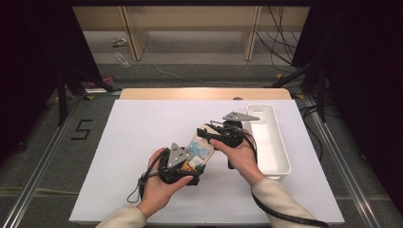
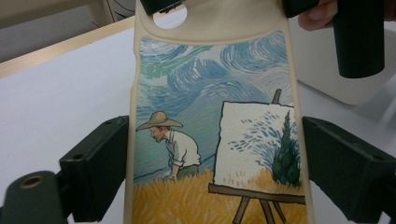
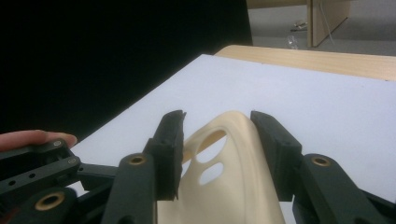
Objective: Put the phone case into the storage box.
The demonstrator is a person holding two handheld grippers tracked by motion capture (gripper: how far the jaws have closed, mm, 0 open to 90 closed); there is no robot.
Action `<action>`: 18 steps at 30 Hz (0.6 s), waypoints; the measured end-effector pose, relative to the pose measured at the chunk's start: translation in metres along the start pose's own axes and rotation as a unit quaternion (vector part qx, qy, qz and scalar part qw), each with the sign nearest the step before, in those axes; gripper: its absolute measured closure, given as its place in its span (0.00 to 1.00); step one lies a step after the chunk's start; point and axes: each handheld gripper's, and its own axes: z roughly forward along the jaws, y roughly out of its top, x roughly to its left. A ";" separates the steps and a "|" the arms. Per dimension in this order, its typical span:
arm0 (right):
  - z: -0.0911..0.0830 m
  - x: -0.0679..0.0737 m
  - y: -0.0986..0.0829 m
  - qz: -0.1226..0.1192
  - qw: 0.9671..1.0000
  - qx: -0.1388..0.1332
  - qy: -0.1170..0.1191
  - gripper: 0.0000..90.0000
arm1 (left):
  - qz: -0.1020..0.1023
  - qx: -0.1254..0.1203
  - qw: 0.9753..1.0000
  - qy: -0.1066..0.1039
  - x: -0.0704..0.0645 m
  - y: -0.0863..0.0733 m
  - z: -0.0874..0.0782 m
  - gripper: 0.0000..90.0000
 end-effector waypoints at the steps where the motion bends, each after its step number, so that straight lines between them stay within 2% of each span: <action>1: 0.000 0.000 0.000 0.002 1.000 0.000 0.000 0.64 | 0.000 0.000 1.000 0.000 0.000 0.000 0.000 0.12; 9: -0.001 0.000 0.000 0.010 1.000 0.001 0.003 0.67 | 0.001 0.004 1.000 -0.001 0.000 -0.001 0.001 0.12; 18: -0.005 0.004 0.005 0.009 1.000 0.001 0.011 0.76 | 0.002 0.017 1.000 -0.006 0.001 -0.003 0.004 0.12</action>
